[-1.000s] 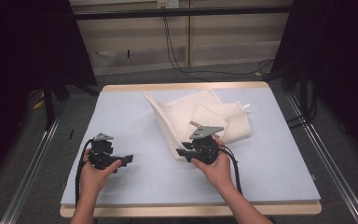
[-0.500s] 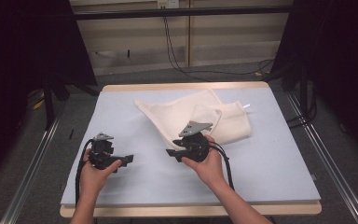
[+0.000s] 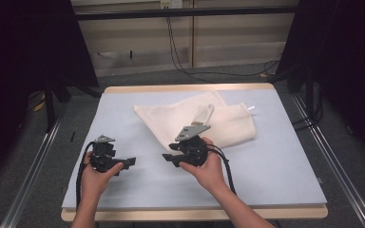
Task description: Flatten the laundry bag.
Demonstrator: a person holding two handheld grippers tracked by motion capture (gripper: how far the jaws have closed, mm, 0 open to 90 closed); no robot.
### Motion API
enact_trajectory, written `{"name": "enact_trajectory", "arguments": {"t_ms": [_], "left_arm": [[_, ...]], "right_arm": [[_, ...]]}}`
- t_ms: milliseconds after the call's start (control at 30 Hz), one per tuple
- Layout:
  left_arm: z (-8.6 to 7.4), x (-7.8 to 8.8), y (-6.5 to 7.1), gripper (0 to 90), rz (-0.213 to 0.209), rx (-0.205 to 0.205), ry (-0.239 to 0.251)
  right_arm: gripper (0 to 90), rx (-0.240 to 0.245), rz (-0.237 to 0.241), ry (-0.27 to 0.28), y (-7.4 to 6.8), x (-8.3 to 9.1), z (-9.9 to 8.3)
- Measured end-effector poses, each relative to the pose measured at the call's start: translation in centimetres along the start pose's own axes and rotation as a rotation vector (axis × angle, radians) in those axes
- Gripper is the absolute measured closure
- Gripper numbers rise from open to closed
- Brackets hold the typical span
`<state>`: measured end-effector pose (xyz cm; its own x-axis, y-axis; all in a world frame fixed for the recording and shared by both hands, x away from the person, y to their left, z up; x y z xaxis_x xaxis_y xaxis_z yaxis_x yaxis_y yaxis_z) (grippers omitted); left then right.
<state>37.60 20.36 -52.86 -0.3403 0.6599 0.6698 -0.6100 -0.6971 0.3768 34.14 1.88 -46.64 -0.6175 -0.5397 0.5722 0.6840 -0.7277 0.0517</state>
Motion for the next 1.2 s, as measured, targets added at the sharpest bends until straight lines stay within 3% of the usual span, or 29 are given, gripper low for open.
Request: {"name": "enact_trajectory", "arguments": {"t_ms": [200,433,567,733,833,1200], "left_arm": [[0.0,0.1,-0.2,6.8,0.009,-0.002,-0.001],[-0.1,0.3,-0.3,7.1,0.008,-0.005,-0.009],[0.0,0.3,-0.2,7.5,0.008,-0.004,-0.005],[0.3,0.3,-0.1,8.1,0.012,-0.001,0.010],[0.5,0.3,0.4,9.1,-0.006,0.003,0.023],[1.6,0.0,2.0,12.5,-0.050,-0.016,0.027]], "right_arm": [[65.4,0.015,0.026,0.010,-0.8,-0.3,0.0],[60.4,0.020,0.042,0.009,-1.7,-0.5,0.1],[68.0,0.035,0.060,-0.008,-2.1,-0.5,-0.7],[70.8,0.025,0.074,-0.013,-2.3,-1.0,-1.7],[69.9,0.015,0.078,-0.020,-2.4,-1.4,-2.1],[70.8,0.046,0.070,-0.025,-2.6,-1.9,-2.3]]}}
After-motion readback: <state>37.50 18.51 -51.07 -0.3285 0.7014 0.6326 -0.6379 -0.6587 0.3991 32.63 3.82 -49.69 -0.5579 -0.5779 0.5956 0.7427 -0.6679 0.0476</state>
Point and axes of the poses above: each handheld gripper's, and its own axes: x roughly backward along the jaws, z roughly out of its top, y roughly to its right, the point moved 10 cm from there along -x, roughly forward along the jaws, and after that the axes turned 15 degrees about -z, right-handed, at the moved point
